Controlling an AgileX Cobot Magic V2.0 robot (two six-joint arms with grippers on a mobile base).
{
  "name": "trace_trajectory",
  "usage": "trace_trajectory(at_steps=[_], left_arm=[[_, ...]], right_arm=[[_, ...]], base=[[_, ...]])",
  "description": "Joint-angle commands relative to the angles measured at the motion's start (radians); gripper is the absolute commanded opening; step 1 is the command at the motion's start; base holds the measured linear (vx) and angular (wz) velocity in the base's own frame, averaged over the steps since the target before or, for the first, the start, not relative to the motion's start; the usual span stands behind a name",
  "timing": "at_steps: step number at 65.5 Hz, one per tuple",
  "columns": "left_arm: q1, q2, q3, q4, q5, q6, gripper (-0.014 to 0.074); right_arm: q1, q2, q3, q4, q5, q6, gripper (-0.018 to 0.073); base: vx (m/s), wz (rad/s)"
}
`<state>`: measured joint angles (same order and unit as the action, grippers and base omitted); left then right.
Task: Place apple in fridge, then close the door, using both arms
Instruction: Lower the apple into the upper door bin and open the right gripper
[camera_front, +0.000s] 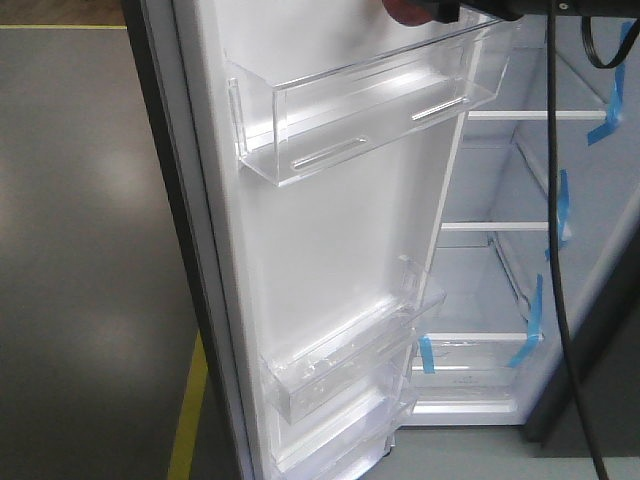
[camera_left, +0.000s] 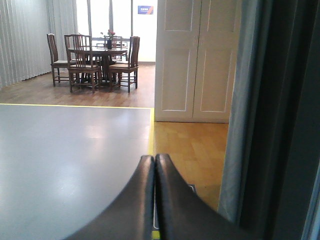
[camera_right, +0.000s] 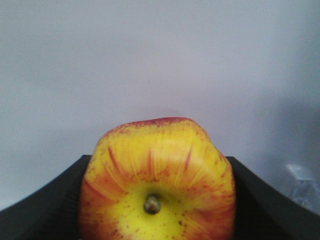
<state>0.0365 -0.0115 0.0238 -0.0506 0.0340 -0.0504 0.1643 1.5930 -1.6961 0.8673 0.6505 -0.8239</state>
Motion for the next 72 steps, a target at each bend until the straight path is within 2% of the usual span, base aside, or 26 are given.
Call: trace_trajectory(at_steps=[1, 28, 39, 62, 72], left_arm=[[0.003, -0.016, 0.030, -0.001, -0.074, -0.007, -0.0006], [0.003, -0.016, 0.030, -0.001, -0.074, -0.007, -0.0006], [0.003, -0.016, 0.030, -0.001, -0.074, -0.007, -0.0006], [0.003, -0.016, 0.030, -0.001, -0.074, -0.007, -0.0006], [0.003, -0.016, 0.030, -0.001, -0.074, -0.007, -0.0006]], right_arm=[[-0.001, -0.019, -0.037, 0.043, -0.077, -0.010, 0.0237], [-0.001, 0.001, -0.034, 0.043, -0.050, -0.003, 0.0489], [-0.001, 0.001, -0.034, 0.043, -0.048, 0.008, 0.0556], [-0.001, -0.038, -0.034, 0.021, -0.016, 0.033, 0.0575], [-0.001, -0.112, -0.034, -0.036, 0.066, 0.105, 0.0575]], base=[[0.00, 0.00], [0.00, 0.00], [0.00, 0.00], [0.00, 0.00], [0.00, 0.00]])
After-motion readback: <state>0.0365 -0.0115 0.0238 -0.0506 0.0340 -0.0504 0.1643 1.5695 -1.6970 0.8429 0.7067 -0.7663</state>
